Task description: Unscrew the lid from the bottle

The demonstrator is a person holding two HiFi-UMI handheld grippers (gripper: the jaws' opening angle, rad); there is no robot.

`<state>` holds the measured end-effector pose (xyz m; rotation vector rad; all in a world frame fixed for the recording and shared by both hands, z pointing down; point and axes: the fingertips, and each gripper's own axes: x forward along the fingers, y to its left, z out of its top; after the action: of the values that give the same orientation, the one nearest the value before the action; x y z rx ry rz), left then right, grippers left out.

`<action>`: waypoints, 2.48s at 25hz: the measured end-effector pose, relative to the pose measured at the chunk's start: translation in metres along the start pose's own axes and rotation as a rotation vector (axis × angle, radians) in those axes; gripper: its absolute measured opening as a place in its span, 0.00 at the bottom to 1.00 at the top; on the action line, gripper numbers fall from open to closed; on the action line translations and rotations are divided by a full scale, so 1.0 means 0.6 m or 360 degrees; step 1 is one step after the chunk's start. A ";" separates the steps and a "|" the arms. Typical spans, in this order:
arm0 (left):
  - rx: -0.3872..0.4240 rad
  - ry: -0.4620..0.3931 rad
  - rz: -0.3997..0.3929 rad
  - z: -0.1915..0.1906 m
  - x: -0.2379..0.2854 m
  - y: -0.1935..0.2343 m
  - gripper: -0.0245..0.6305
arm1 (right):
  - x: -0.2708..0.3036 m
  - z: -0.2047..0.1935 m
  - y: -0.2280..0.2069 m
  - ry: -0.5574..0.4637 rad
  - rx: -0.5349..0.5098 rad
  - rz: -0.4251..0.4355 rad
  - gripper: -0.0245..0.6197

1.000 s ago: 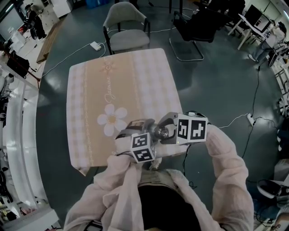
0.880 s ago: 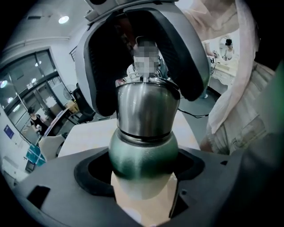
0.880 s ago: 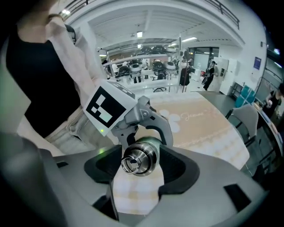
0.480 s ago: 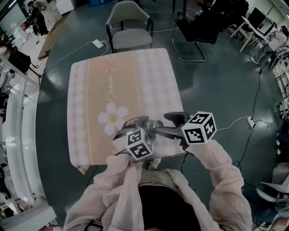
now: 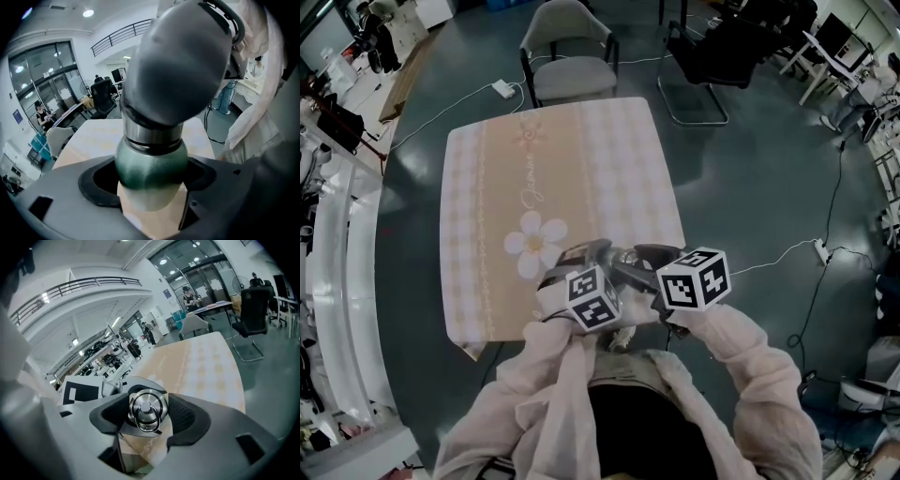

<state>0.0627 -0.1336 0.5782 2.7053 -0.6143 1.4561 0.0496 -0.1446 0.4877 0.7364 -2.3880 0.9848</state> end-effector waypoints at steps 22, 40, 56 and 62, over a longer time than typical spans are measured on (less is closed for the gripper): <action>0.0110 -0.0035 -0.0077 -0.001 -0.009 -0.015 0.62 | -0.036 -0.005 0.055 0.0357 -0.0995 0.0286 0.46; -0.0299 -0.0349 0.0067 0.009 -0.054 0.038 0.62 | -0.057 0.030 -0.004 0.0151 -0.0677 0.0090 0.45; -0.0601 -0.0709 0.0262 0.033 -0.113 0.088 0.62 | -0.061 0.014 -0.063 -0.0053 -0.0440 -0.0145 0.45; -0.0694 -0.0753 0.0272 0.029 -0.120 0.095 0.62 | -0.053 -0.007 -0.077 -0.0111 -0.0346 -0.0223 0.45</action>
<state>0.0217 -0.1653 0.5004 2.6734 -1.0561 0.5808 0.1032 -0.1598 0.4946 0.8533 -2.4159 0.6413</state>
